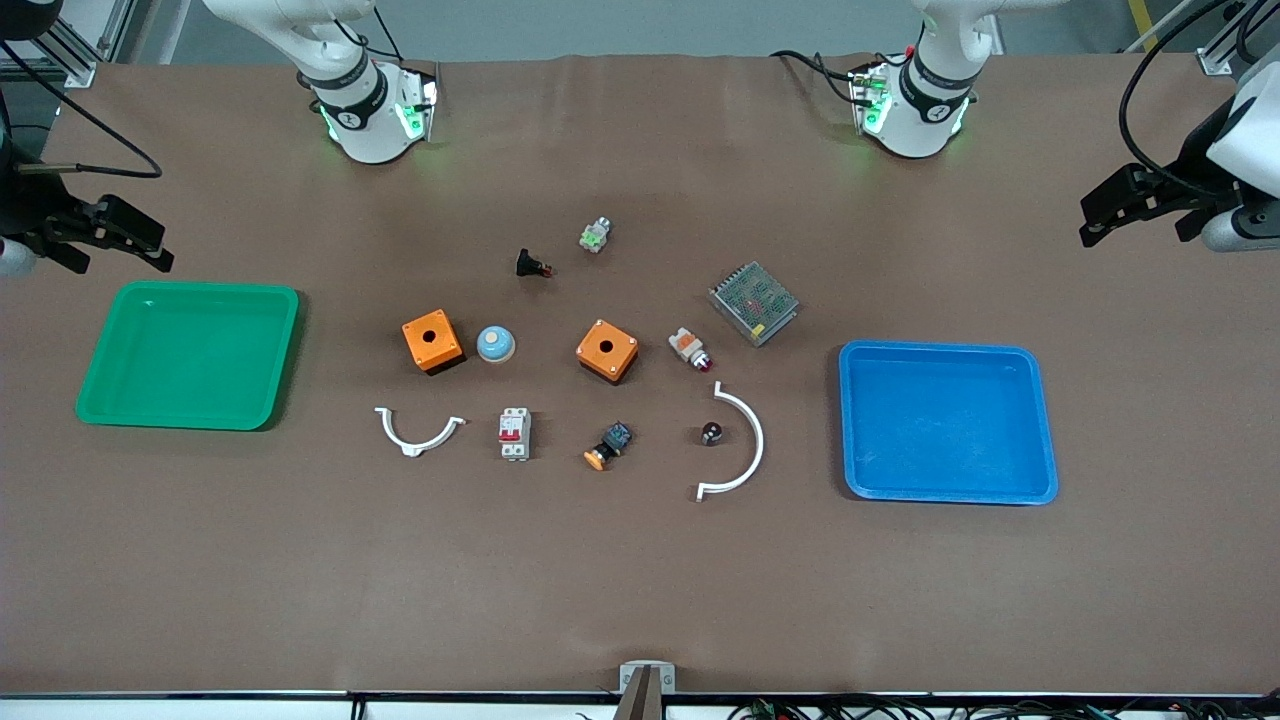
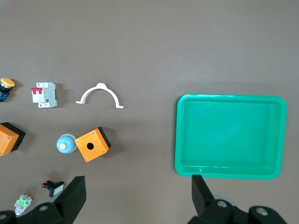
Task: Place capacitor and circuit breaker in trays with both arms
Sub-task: 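Reach the left gripper toward the black capacitor while the right gripper reaches the breaker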
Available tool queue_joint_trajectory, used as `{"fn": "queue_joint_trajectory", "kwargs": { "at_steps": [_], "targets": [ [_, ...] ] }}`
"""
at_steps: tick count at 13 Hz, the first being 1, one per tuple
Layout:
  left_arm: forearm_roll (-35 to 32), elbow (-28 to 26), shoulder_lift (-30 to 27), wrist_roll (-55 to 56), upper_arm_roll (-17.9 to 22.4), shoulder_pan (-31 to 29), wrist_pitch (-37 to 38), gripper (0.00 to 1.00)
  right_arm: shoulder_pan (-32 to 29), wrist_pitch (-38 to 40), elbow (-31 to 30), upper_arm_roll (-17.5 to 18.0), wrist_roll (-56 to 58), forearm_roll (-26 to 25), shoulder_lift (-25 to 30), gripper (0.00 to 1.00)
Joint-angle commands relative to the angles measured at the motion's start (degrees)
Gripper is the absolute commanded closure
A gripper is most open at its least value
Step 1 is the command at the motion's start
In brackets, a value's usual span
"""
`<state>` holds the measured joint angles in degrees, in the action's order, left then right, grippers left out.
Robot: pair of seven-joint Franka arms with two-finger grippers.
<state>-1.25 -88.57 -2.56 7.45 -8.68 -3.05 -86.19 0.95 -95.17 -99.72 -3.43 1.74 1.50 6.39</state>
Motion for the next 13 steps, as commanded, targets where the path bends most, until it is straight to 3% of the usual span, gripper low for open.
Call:
{"fn": "queue_joint_trajectory", "kwargs": {
  "at_steps": [1, 3, 6, 13],
  "targets": [
    [-1.0, 0.7, 0.4, -0.5, -0.5, 0.1, 1.0, 0.00, -0.3, -0.4, -1.2, 0.1, 0.5, -0.8, 1.4, 0.00],
    [-0.9, 0.9, 2.4, 0.3, -0.7, 1.9, 0.9, 0.00, -0.7, -0.5, -1.2, 0.2, 0.5, -0.8, 1.5, 0.00],
    [2.0, 8.2, 14.0, 0.5, -3.0, 4.6, 0.5, 0.00, -0.6, -1.0, -1.2, 0.2, 0.5, -0.7, 0.8, 0.00],
    [2.4, 10.7, 34.2, 18.5, -3.5, 17.9, -23.7, 0.00, 7.9, -13.2, -2.1, 0.5, -0.9, -0.1, -15.6, 0.00]
  ]
}}
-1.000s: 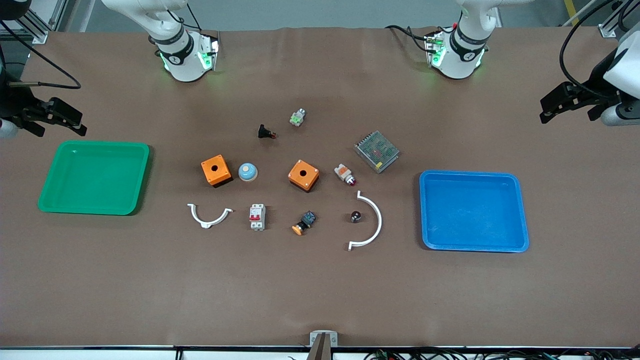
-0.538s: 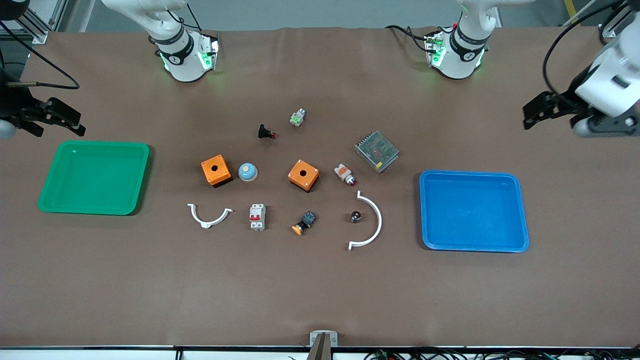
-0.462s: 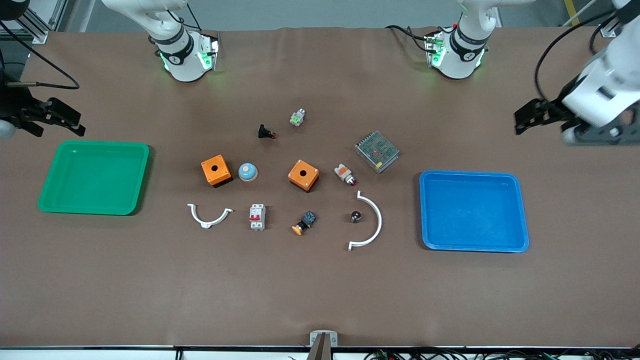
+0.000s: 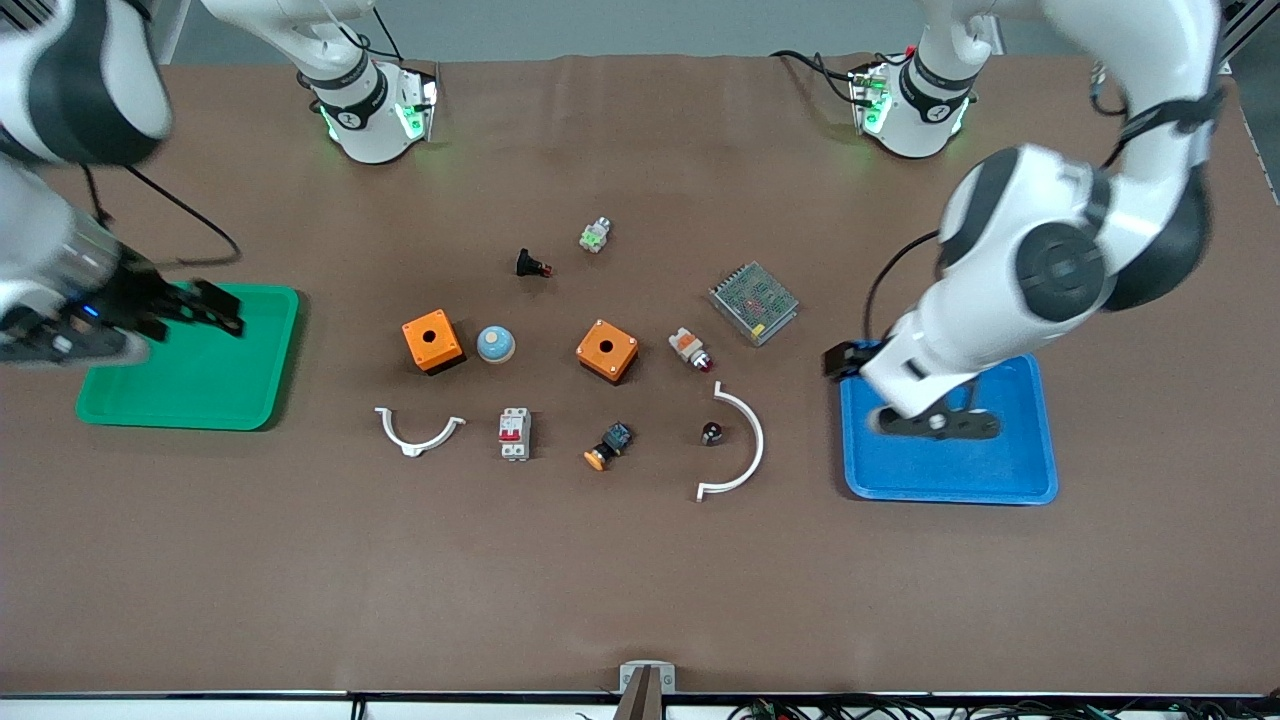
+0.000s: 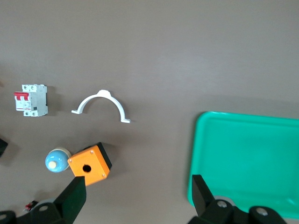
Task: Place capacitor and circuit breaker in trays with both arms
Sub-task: 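Reach the left gripper toward the black capacitor while the right gripper reaches the breaker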
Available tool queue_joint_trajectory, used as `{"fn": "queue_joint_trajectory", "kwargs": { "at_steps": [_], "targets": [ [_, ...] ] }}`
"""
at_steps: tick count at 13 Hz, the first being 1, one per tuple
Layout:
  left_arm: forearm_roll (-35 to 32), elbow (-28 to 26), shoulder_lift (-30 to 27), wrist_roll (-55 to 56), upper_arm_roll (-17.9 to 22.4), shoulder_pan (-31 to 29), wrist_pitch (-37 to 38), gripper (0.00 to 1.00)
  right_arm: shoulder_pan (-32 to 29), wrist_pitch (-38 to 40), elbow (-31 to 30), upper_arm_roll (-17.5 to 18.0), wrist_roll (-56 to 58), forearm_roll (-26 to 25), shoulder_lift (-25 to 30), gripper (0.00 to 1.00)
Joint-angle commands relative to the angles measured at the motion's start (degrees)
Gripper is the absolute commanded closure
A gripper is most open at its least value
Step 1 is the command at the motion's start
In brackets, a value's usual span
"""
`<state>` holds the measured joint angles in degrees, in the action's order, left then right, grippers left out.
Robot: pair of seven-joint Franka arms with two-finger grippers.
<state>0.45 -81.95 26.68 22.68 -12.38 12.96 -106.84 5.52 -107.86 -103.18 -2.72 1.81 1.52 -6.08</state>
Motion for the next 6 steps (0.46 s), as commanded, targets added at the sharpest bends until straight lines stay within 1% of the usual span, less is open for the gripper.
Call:
{"fn": "queue_joint_trajectory", "kwargs": {
  "at_steps": [1, 3, 4, 6],
  "targets": [
    [0.5, 5.1, 7.7, 6.0, 0.3, 3.9, -4.7, 0.00, 5.2, -1.3, 1.5, -0.2, -1.7, -0.1, -4.2, 0.00],
    [0.2, 7.7, 13.1, 10.8, 1.4, 7.4, -9.2, 0.00, 7.7, -4.0, 1.6, -0.2, -3.7, -0.1, -7.3, 0.00],
    [0.2, 8.7, 15.5, 12.5, 2.5, 9.7, -12.3, 0.00, 10.1, -5.1, 1.9, -0.2, -5.8, -0.1, -9.1, 0.00],
    [0.2, 8.9, 18.1, 14.6, 8.0, 15.4, -15.8, 0.01, 14.4, -8.1, 2.1, -0.2, -10.6, -0.1, -12.2, 0.00]
  ]
}}
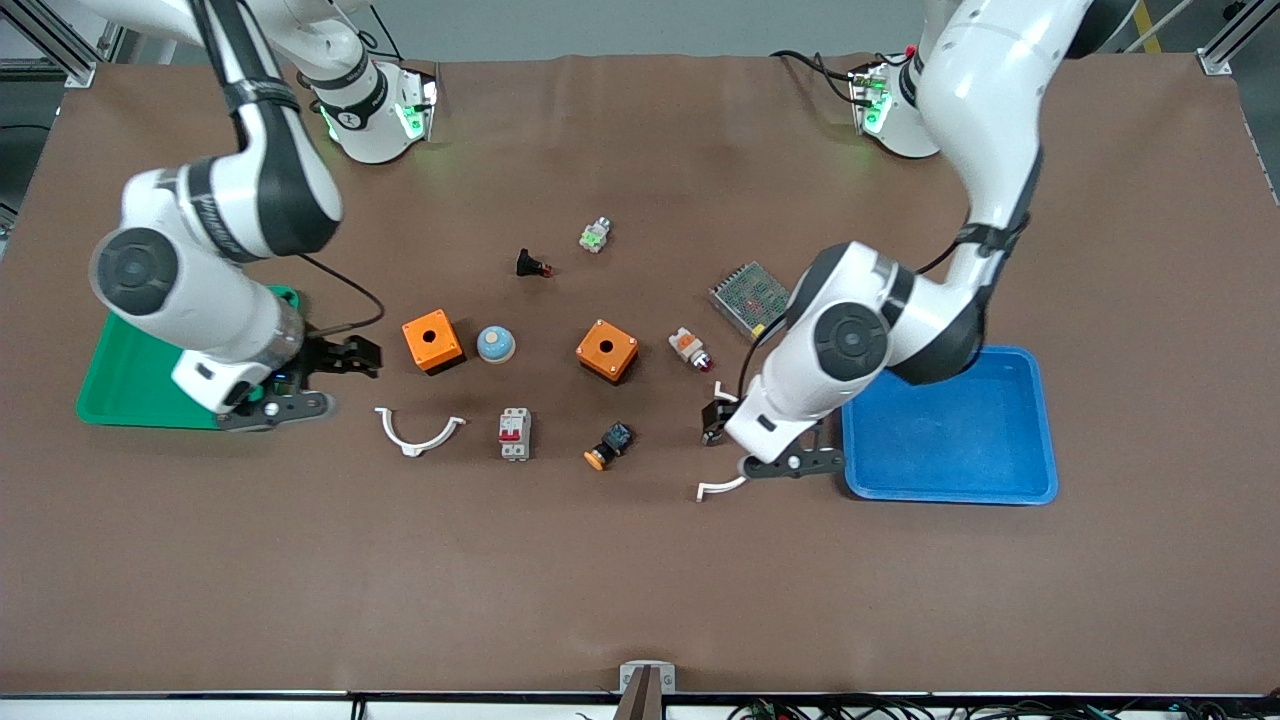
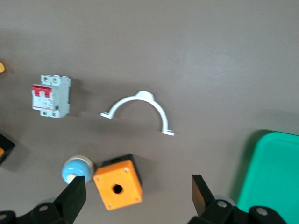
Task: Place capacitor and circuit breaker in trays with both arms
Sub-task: 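Lower both grippers and close on the capacitor and the circuit breaker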
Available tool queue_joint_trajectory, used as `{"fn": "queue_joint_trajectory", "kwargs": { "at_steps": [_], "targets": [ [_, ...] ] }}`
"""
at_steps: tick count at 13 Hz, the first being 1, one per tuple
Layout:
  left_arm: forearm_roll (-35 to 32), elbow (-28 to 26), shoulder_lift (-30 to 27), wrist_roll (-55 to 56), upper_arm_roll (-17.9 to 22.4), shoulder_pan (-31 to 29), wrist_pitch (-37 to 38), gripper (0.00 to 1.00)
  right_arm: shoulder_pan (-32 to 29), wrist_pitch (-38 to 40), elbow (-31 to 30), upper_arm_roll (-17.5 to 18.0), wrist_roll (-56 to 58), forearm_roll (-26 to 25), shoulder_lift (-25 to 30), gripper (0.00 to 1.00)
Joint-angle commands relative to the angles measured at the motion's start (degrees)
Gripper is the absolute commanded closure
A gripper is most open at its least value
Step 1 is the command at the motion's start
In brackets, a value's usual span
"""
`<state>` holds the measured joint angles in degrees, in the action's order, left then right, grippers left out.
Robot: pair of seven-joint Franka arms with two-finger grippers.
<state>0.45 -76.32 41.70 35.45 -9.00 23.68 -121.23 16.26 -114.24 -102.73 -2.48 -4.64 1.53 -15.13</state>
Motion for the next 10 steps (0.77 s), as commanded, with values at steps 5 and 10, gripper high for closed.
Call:
{"fn": "queue_joint_trajectory", "kwargs": {
  "at_steps": [5, 10],
  "targets": [
    [0.3, 3.0, 8.6, 5.0, 7.4, 9.7, -2.1, 0.14, 11.8, -12.0, 4.5, -0.4, -16.3, 0.1, -12.9, 0.00],
    [0.3, 2.9, 9.7, 4.4, 7.4, 9.7, -2.2, 0.39, 13.4, -15.2, 12.4, -0.4, -19.6, 1.7, -22.6, 0.00]
  ]
}}
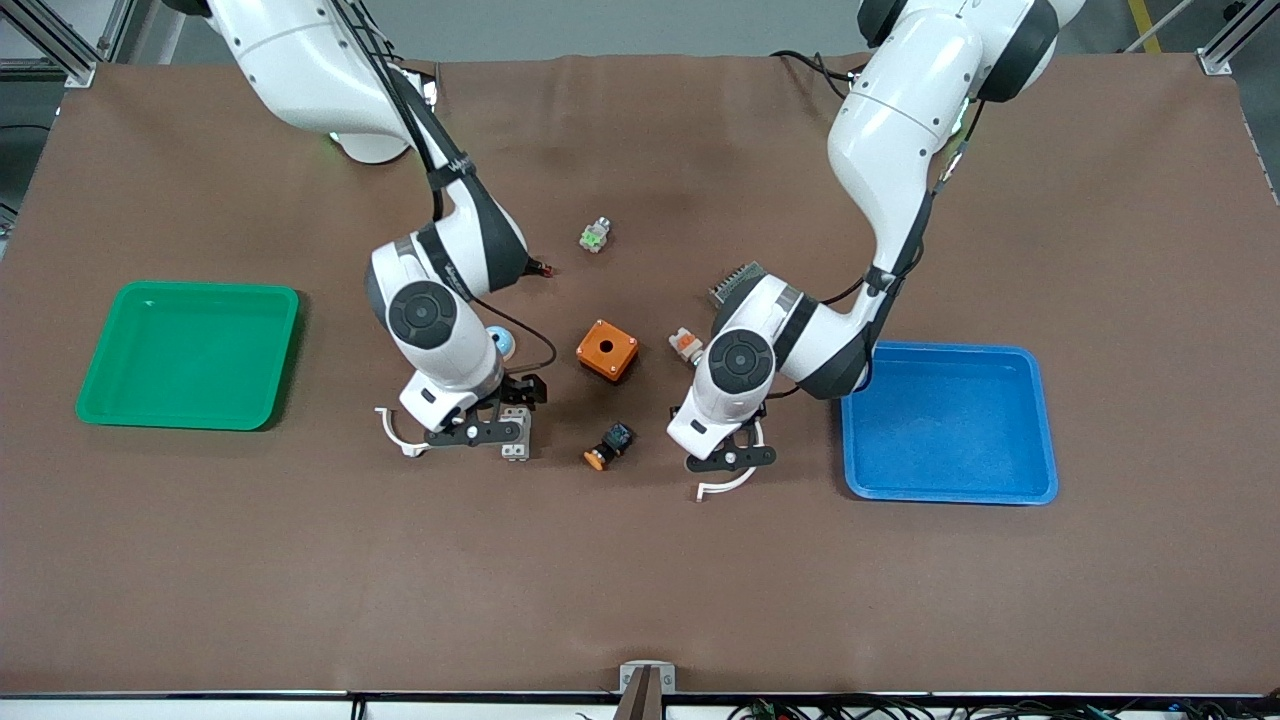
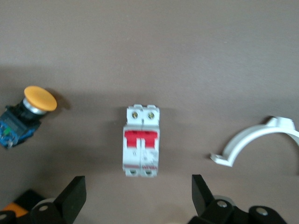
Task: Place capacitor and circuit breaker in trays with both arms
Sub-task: 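Lower both grippers and close on the capacitor and the circuit breaker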
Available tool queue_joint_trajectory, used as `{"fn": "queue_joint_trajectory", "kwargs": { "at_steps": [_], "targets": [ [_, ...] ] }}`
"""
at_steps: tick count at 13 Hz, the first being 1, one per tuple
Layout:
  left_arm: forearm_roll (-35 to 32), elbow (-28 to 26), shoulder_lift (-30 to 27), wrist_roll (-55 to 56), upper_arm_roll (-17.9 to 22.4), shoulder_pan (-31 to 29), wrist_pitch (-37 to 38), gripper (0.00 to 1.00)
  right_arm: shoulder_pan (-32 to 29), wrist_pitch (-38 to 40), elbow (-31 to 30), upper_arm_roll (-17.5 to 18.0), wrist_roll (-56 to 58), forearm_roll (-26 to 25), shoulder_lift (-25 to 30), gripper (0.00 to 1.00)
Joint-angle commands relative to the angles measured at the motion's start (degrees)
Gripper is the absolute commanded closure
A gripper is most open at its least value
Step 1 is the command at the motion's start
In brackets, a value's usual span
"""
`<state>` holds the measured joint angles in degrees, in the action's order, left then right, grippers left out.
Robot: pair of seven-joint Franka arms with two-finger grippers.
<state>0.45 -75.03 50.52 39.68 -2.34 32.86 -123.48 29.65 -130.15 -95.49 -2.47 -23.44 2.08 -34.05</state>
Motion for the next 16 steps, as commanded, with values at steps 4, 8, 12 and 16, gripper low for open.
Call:
{"fn": "queue_joint_trajectory", "kwargs": {
  "at_steps": [4, 8, 12, 16],
  "targets": [
    [0.3, 1.6, 1.5, 0.8, 0.8, 0.5, -4.7, 0.38, -0.4, -1.9, 5.8, -0.4, -0.8, 1.4, -6.8, 0.01],
    [0.3, 1.6, 2.1, 0.7, 0.8, 0.4, -5.8, 0.51, -0.6, -2.1, 5.8, -0.4, -0.7, 2.1, -8.7, 0.22],
    [0.7, 1.4, 1.8, 1.1, 0.8, 0.6, -5.7, 0.51, -0.8, -1.9, 6.1, -0.4, -1.8, 7.6, -8.3, 0.76],
    [0.6, 0.9, 1.8, 1.8, 0.8, 1.0, -5.5, 0.52, -2.2, 1.6, 7.3, -0.9, -1.4, 7.3, -4.0, 0.83]
  ]
}}
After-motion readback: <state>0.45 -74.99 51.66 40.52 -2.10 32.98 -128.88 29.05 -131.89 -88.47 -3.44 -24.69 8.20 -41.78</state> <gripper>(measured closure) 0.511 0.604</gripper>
